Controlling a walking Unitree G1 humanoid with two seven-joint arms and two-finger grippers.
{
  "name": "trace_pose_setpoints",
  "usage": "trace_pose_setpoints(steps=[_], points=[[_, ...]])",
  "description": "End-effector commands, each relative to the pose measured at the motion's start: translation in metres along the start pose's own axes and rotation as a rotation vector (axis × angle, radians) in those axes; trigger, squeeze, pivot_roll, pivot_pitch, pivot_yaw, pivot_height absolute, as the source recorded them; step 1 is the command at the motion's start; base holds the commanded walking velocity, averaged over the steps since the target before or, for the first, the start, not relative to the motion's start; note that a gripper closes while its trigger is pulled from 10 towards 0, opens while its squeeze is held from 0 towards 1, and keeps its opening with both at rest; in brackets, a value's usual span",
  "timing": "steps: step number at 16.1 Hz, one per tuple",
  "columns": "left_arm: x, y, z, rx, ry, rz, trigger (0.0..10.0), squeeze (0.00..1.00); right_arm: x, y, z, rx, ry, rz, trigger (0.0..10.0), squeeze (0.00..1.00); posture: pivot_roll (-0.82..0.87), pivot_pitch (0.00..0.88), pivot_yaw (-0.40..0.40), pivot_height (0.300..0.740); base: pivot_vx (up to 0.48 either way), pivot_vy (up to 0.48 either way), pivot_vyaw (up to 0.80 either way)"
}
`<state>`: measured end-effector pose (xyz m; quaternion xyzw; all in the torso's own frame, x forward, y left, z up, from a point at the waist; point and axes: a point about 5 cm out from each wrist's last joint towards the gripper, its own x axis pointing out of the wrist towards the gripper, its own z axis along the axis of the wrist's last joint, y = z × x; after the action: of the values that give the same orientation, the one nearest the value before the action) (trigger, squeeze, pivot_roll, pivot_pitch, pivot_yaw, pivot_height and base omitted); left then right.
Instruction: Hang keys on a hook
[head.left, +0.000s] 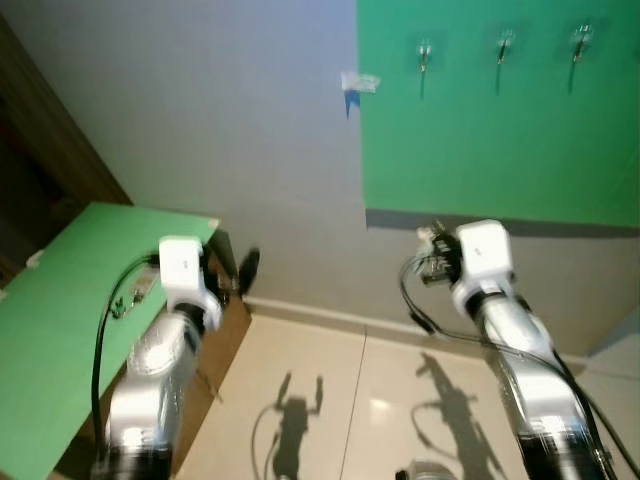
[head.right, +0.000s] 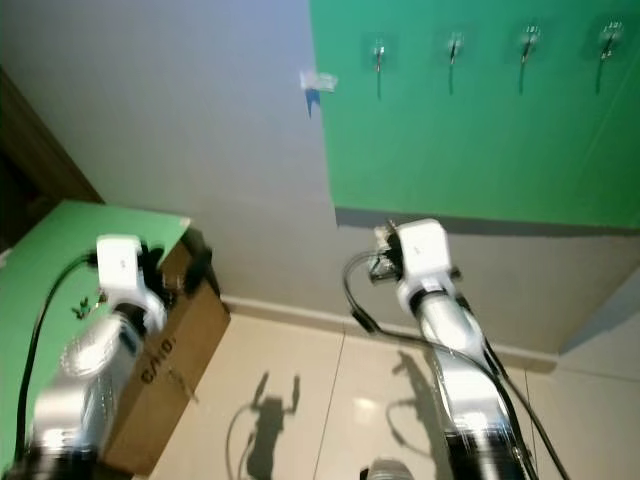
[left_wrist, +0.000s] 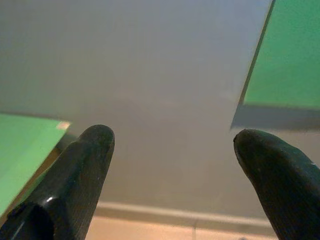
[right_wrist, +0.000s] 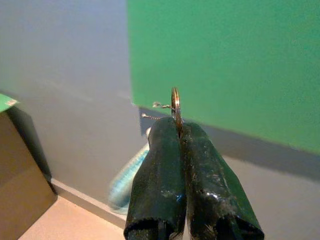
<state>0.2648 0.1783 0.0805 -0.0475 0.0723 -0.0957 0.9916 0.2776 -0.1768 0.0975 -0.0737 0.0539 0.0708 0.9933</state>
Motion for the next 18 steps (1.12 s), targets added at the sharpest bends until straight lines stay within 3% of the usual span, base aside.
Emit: trace_pose_setpoints(steps=[1, 2, 4, 5, 9, 15, 18], points=[[-0.009, -0.004, -0.009, 0.039, 0.015, -0.003, 10.0, 0.00, -0.008, -0.001, 0.001, 0.012, -0.046, 0.011, 0.0, 0.00, -0.24, 0.000, 0.126, 0.740, 0.000, 0.000, 0.00], [-0.022, -0.009, -0.022, 0.016, 0.030, 0.000, 10.0, 0.00, -0.025, -0.002, -0.017, 0.045, -0.007, -0.008, 0.0, 0.00, -0.25, 0.000, 0.124, 0.740, 0.000, 0.000, 0.00], [-0.031, -0.009, -0.030, 0.016, 0.043, 0.017, 10.0, 0.00, -0.047, 0.005, -0.042, 0.112, 0.067, -0.022, 0.0, 0.00, -0.25, 0.000, 0.125, 0.740, 0.000, 0.000, 0.00], [-0.024, -0.007, -0.025, 0.032, 0.033, 0.020, 10.0, 0.00, -0.047, 0.013, -0.046, 0.136, 0.073, -0.001, 0.0, 0.00, -0.25, 0.000, 0.129, 0.740, 0.000, -0.461, 0.00], [-0.004, 0.001, -0.006, 0.093, -0.005, -0.014, 10.0, 0.00, -0.029, 0.019, -0.033, 0.144, 0.004, 0.026, 0.0, 0.00, -0.26, 0.000, 0.150, 0.740, 0.000, -0.455, 0.00], [0.008, 0.015, -0.003, 0.124, 0.012, -0.005, 10.0, 0.00, -0.019, 0.029, -0.025, 0.134, -0.029, 0.056, 0.0, 0.00, -0.27, 0.000, 0.162, 0.740, 0.000, -0.433, 0.00], [0.017, 0.015, 0.003, 0.174, -0.002, -0.007, 10.0, 0.00, -0.012, 0.034, -0.012, 0.129, -0.071, 0.102, 0.0, 0.00, -0.27, 0.000, 0.162, 0.740, 0.112, 0.000, 0.00]])
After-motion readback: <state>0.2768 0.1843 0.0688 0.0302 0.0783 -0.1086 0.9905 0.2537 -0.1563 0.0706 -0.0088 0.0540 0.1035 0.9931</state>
